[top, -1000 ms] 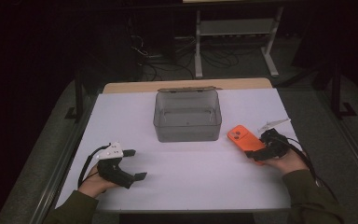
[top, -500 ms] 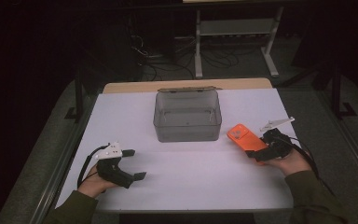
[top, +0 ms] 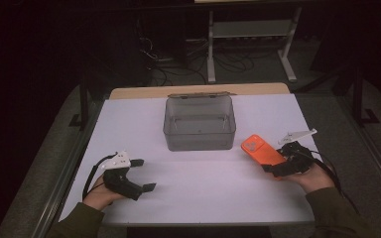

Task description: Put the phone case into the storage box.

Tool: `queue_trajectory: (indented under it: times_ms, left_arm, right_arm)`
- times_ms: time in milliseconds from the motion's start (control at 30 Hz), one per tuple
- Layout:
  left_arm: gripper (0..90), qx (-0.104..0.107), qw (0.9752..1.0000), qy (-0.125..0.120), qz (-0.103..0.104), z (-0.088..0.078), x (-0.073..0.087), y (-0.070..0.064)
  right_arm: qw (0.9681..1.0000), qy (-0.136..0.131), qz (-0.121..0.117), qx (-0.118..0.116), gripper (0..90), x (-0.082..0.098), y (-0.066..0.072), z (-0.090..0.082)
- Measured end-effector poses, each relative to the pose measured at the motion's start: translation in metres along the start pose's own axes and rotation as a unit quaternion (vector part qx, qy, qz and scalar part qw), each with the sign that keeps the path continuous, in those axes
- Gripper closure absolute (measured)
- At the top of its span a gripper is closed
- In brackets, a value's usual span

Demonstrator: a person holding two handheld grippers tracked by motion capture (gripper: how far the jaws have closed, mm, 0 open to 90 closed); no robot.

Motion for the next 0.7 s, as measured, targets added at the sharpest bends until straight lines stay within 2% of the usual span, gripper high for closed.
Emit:
queue_trajectory:
  times_ms: [700]
  left_arm:
    - [0.0,0.001,1.0000,0.001,0.001,0.001,0.001,-0.001]
  right_arm:
    - [0.9997,0.004,-0.021,-0.014,15.8,-0.001,0.019,0.002]
Point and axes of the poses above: each handheld gripper's, and its own axes: z roughly forward along the jaws, x roughly out of its underside, y roughly to its left, the point moved 10 cm from there along z, roughly forward along the jaws, and after that the axes turned 10 degrees about -x, right-handed, at the moved point
